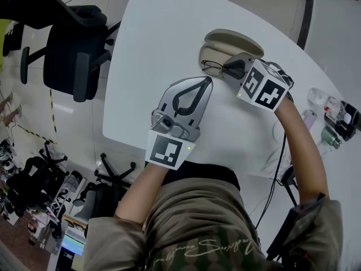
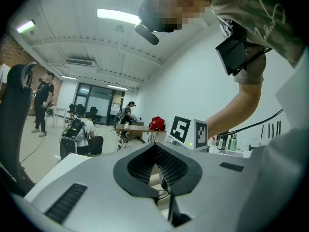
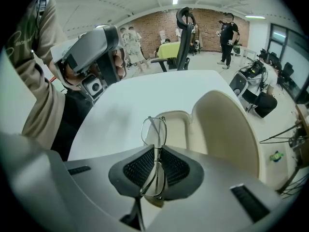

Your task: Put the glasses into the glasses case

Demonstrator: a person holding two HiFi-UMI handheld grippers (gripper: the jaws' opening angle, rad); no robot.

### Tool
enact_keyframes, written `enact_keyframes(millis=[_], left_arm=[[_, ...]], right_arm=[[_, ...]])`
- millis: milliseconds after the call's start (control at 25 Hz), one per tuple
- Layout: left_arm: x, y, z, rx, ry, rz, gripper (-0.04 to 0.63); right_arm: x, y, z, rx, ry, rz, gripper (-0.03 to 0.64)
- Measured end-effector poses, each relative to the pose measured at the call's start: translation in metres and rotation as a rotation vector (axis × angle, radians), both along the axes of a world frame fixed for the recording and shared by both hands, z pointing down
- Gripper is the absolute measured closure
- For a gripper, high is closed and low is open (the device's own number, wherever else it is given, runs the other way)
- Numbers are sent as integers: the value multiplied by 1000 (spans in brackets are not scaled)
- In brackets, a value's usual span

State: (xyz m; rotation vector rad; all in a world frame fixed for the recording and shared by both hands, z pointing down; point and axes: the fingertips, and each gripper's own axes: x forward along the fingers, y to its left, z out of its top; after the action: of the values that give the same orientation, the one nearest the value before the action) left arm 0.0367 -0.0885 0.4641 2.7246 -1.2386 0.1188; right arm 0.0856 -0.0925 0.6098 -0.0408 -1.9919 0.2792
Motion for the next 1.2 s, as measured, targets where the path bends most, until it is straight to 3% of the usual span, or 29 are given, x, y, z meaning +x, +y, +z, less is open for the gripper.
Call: enact_keyframes(millis=[200,720,1200], left_arm=[[-2,0,-1,3,-1,-1,591],[-4,2,-1,-1,13,-6,590],[-5,2,1,0,1,-4,591]], right_arm=[[-2,-2,1,19,20,-29,586],[-3,-2,6,-167,-44,39,584],[-2,-11,2,-79,-50,59,597]])
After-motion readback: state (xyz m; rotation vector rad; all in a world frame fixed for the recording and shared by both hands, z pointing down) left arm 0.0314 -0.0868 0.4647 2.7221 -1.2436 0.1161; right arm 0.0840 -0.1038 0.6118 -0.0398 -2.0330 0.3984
